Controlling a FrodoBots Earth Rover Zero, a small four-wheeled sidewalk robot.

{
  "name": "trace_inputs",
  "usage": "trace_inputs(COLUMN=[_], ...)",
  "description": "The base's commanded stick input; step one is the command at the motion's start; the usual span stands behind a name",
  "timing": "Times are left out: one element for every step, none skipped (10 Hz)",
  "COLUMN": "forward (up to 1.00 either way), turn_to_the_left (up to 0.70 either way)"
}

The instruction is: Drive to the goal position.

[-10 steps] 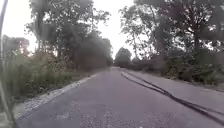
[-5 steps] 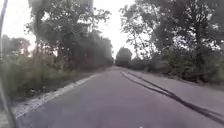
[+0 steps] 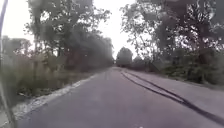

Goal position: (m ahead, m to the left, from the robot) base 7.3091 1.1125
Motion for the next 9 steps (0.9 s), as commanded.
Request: trace_inputs(forward=[0.7, 0.7, 0.7, 0.7, 0.7, 0.7, 0.7, 0.7, 0.7], turn_to_the_left=[0.01, 0.01, 0.01, 0.01, 0.01, 0.01, 0.01, 0.01, 0.01])
